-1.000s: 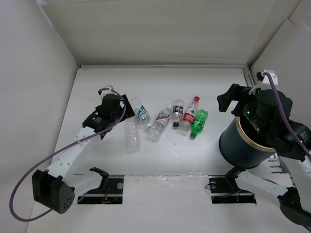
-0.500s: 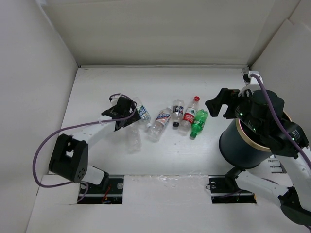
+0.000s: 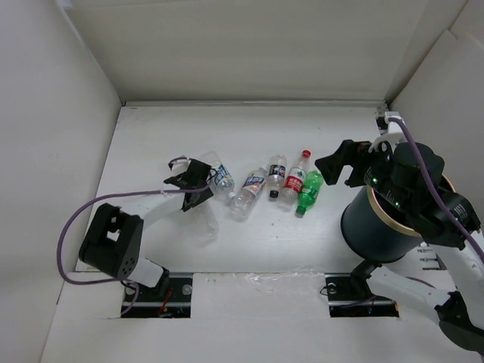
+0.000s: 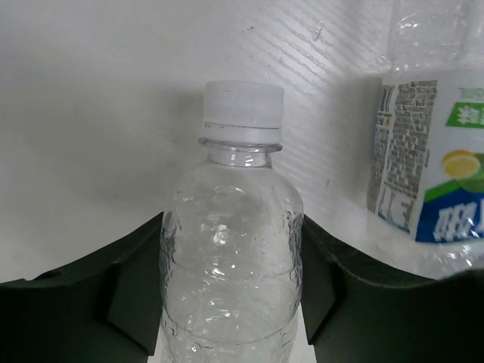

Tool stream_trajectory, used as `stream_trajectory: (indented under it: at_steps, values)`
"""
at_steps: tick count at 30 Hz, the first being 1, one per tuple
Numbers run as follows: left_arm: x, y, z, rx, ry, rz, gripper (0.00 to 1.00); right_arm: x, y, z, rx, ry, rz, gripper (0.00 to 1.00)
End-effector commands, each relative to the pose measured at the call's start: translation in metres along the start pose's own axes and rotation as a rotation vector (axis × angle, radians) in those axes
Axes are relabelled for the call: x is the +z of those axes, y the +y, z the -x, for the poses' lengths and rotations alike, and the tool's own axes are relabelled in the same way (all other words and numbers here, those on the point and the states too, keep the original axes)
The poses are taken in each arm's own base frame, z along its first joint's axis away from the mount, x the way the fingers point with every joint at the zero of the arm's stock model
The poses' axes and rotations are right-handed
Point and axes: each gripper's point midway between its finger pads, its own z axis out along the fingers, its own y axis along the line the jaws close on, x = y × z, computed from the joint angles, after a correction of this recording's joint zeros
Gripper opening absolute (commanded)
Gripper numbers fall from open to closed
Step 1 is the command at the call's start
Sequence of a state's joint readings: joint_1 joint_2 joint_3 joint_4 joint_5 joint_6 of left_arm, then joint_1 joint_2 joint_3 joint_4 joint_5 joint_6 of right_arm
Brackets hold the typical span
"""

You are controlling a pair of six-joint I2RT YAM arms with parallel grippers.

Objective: Put the plastic bottles in the bin

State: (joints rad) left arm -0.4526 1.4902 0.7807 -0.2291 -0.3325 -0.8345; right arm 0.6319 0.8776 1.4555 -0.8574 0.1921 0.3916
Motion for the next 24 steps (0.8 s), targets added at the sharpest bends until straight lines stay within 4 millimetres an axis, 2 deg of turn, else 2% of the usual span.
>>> stream_trajectory:
  at_steps: [1, 2, 3, 5, 6, 7, 8, 9, 10, 11, 12, 13, 15, 16, 17, 18, 19, 24]
  values:
    - [-0.040, 0.016, 0.026, -0.068, -0.098, 0.026, 0.00, 0.005, 0.019, 0.008, 0.000, -0.036, 0.089, 1.00]
    - [-0.051, 0.014, 0.036, -0.091, -0.124, 0.008, 0.00, 0.007, 0.024, 0.004, -0.003, -0.025, 0.114, 1.00]
    - [-0.077, 0.008, 0.056, -0.125, -0.176, -0.042, 0.00, 0.009, 0.028, 0.003, -0.002, -0.025, 0.136, 1.00]
    - [-0.107, -0.002, 0.081, -0.136, -0.245, -0.127, 0.00, 0.015, 0.047, -0.003, -0.002, -0.015, 0.247, 1.00]
    - [-0.139, -0.020, 0.108, -0.136, -0.325, -0.249, 0.00, 0.017, 0.056, -0.006, -0.004, -0.013, 0.296, 1.00]
    - [-0.157, -0.037, 0.116, -0.111, -0.339, -0.352, 0.00, 0.017, 0.072, -0.013, -0.010, 0.018, 0.392, 1.00]
    - [-0.174, -0.050, 0.126, -0.086, -0.370, -0.432, 0.00, 0.016, 0.087, -0.007, -0.004, -0.015, 0.472, 1.00]
    - [-0.191, -0.061, 0.135, -0.068, -0.398, -0.504, 0.00, 0.026, 0.094, -0.018, 0.000, 0.018, 0.507, 1.00]
    - [-0.220, -0.085, 0.150, -0.023, -0.427, -0.626, 0.00, 0.029, 0.102, -0.019, 0.006, 0.019, 0.552, 1.00]
    - [-0.233, -0.097, 0.155, 0.003, -0.429, -0.684, 0.00, 0.025, 0.116, -0.023, 0.010, 0.038, 0.633, 1.00]
    - [-0.245, -0.110, 0.158, 0.029, -0.426, -0.740, 0.00, 0.026, 0.127, -0.015, 0.030, 0.008, 0.688, 1.00]
    - [-0.264, -0.130, 0.171, 0.050, -0.446, -0.824, 0.00, 0.033, 0.136, -0.018, 0.038, 0.027, 0.721, 1.00]
    - [-0.294, -0.157, 0.164, 0.132, -0.405, -0.998, 0.00, 0.035, 0.154, -0.013, 0.058, 0.012, 0.789, 1.00]
    - [-0.305, -0.166, 0.164, 0.153, -0.396, -1.059, 0.00, 0.046, 0.159, -0.020, 0.059, 0.032, 0.792, 1.00]
    - [-0.323, -0.179, 0.171, 0.162, -0.406, -1.133, 0.00, 0.049, 0.164, -0.017, 0.056, 0.025, 0.805, 1.00]
    - [-0.337, -0.187, 0.164, 0.204, -0.374, -1.211, 0.00, 0.055, 0.166, -0.013, 0.058, 0.014, 0.799, 1.00]
    - [-0.352, -0.195, 0.162, 0.216, -0.353, -1.287, 0.00, 0.062, 0.177, -0.014, 0.056, 0.018, 0.814, 1.00]
    - [-0.374, -0.204, 0.155, 0.218, -0.311, -1.422, 0.00, 0.097, 0.188, -0.014, 0.071, 0.032, 0.798, 1.00]
